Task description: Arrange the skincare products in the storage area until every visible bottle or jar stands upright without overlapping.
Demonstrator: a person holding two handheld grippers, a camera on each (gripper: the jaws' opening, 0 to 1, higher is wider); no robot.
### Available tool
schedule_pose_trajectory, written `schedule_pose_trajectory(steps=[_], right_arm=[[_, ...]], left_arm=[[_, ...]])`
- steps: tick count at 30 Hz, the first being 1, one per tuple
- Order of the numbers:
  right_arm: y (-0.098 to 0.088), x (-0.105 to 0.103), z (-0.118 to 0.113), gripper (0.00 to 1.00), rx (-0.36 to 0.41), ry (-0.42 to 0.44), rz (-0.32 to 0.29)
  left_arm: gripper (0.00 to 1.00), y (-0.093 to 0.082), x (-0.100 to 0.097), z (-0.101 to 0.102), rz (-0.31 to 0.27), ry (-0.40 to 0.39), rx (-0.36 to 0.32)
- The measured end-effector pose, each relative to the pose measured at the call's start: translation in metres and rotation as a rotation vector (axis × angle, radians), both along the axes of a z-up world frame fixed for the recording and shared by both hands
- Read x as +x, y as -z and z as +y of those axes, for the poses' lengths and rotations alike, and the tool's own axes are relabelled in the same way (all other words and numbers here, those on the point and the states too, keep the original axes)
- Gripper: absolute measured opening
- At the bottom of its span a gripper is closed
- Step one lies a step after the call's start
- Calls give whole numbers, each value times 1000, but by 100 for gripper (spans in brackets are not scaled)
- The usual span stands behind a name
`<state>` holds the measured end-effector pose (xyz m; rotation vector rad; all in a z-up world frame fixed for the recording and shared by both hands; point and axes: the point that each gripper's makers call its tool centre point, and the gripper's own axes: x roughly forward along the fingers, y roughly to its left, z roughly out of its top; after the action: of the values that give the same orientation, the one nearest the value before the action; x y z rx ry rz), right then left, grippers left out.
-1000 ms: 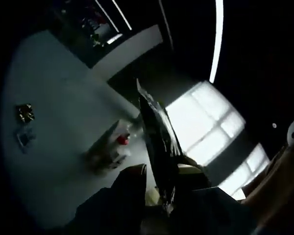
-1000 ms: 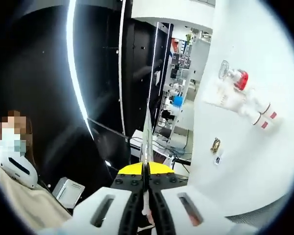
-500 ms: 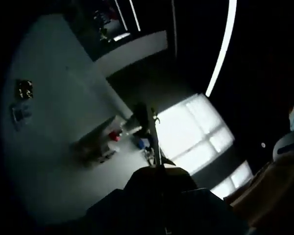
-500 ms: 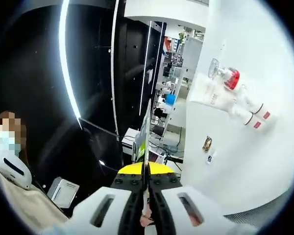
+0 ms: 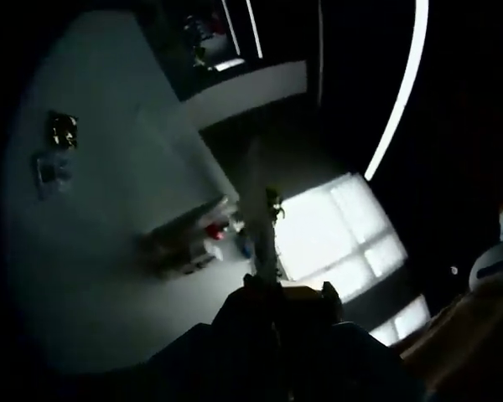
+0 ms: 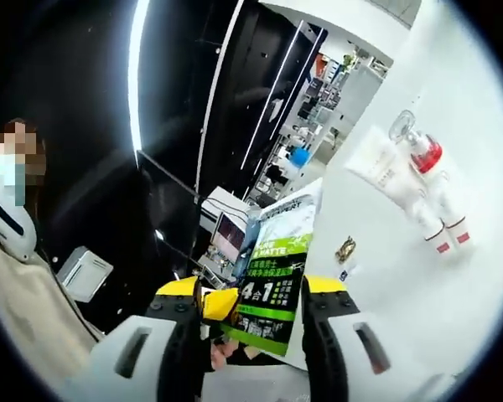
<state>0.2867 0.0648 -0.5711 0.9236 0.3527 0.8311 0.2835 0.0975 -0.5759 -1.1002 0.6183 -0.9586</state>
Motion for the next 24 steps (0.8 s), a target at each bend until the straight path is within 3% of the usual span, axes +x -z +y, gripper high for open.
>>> schedule_pose_trajectory(steps=[11, 16, 24], right_arm=[[19, 1, -2, 77, -116, -23, 9], [30, 1, -8, 90, -209, -24, 0], [45, 3, -21, 100, -305, -11, 14]], left_arm=[[0, 15, 13, -5, 62, -14, 7], [0, 22, 19, -7, 89, -20, 3], [0, 40, 27, -11, 126, -20, 43]])
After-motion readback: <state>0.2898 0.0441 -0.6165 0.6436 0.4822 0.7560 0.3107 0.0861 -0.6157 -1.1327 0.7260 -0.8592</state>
